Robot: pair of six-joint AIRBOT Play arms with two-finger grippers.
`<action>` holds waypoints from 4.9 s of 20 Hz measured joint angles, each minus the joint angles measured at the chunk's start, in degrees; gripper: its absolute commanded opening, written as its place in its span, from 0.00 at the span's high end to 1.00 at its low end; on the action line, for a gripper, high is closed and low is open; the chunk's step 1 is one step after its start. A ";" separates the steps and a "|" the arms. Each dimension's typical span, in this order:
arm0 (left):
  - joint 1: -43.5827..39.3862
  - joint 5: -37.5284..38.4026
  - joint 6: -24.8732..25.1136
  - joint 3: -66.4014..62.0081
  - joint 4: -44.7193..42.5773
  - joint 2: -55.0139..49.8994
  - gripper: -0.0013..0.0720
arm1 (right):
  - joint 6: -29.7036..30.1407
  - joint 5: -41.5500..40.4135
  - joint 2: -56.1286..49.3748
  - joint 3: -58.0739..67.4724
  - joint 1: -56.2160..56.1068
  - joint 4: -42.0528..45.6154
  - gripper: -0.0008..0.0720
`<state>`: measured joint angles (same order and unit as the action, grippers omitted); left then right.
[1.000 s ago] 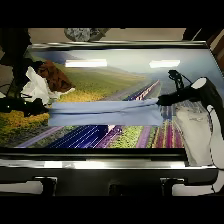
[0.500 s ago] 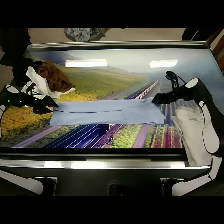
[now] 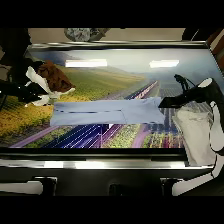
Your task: Fold the shirts.
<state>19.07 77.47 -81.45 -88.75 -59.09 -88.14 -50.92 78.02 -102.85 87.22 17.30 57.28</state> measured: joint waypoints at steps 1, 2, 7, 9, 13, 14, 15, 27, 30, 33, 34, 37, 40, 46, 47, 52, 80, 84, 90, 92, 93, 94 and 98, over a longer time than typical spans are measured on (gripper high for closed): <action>-0.52 -0.02 -0.02 -0.04 0.00 1.66 0.18 | -0.50 0.55 -1.44 0.00 0.15 -1.40 0.01; -1.29 0.07 -0.02 -0.09 0.07 3.37 0.18 | -1.25 1.14 -2.71 0.00 0.31 -2.54 0.01; -7.02 -0.07 0.00 -0.11 0.07 9.11 0.18 | -6.21 3.06 -6.84 0.13 -0.55 -6.82 0.28; -10.38 -0.72 0.00 -0.02 0.09 9.81 0.18 | -7.50 2.40 -7.56 -0.04 -2.01 -5.44 0.92; -18.32 -5.25 0.00 2.16 0.07 9.44 0.93 | -7.10 2.23 -5.14 -0.02 -4.37 -7.19 0.93; -20.76 -7.21 0.07 3.30 0.07 8.83 0.94 | -6.82 2.36 -3.50 0.00 -4.59 -7.93 0.93; -23.23 -9.22 0.24 4.48 0.09 7.93 0.94 | -6.64 2.54 -1.55 -0.04 -4.83 -8.02 0.93; -46.95 -29.42 -2.21 8.33 19.61 -13.84 0.94 | -10.64 10.03 26.21 -0.04 -8.83 -8.66 0.93; -50.23 -31.95 -2.47 6.45 25.00 -17.62 0.94 | -12.63 11.30 31.67 -0.04 -9.09 -8.61 0.93; -53.53 -34.25 -2.56 4.02 29.62 -20.55 0.94 | -14.49 11.72 35.95 -0.04 -9.09 -8.31 0.93; -54.21 -34.86 -2.14 3.34 30.58 -21.09 0.94 | -14.82 11.63 36.74 -0.02 -9.09 -8.00 0.93; -54.03 -34.69 -0.74 2.23 30.34 -20.81 0.95 | -15.58 10.16 36.57 -0.02 -9.22 -6.16 0.93; -50.97 -29.90 -1.38 1.79 19.32 -16.00 0.95 | -15.56 7.02 33.51 -0.04 -11.91 -6.21 0.93; -38.97 -19.91 -6.14 1.53 -11.82 3.04 0.94 | -15.04 -4.22 22.80 0.02 -25.33 -10.97 0.93; -36.44 -18.80 -6.56 1.53 -14.56 6.38 0.94 | -14.95 -6.60 20.63 0.02 -27.69 -12.57 0.93; -28.04 -16.09 -7.50 2.05 -20.31 19.19 0.94 | -14.91 -19.08 9.14 0.02 -36.41 -23.19 0.93; -26.69 -17.22 -9.20 17.05 -22.60 25.33 0.94 | -18.71 -15.56 -1.46 -9.05 -25.92 -17.51 0.93; -26.67 -17.31 -9.18 17.05 -22.58 25.33 0.94 | -9.77 -14.03 -0.37 -6.97 -24.83 -24.24 0.93; -26.67 -17.46 -9.07 17.05 -22.58 25.33 0.94 | -7.58 -6.03 12.74 -1.38 -11.02 -19.32 0.93; -26.67 -17.49 -9.07 17.05 -22.58 25.33 0.94 | -8.50 -3.39 17.59 -0.79 -4.22 -17.77 0.93; -26.67 -17.49 -9.05 17.05 -22.58 25.33 0.94 | -8.90 -2.21 19.61 -0.63 -0.83 -17.14 0.93; -26.67 -17.51 -9.05 17.05 -22.56 25.33 0.94 | -9.38 -0.87 21.55 -0.50 2.93 -16.68 0.93; -26.67 -17.53 -9.05 17.05 -22.56 25.33 0.94 | -11.13 3.21 26.56 -0.26 16.98 -15.80 0.93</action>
<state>-7.60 59.94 -90.50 -71.70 -81.65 -62.81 -62.04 81.23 -76.29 86.96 34.28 41.47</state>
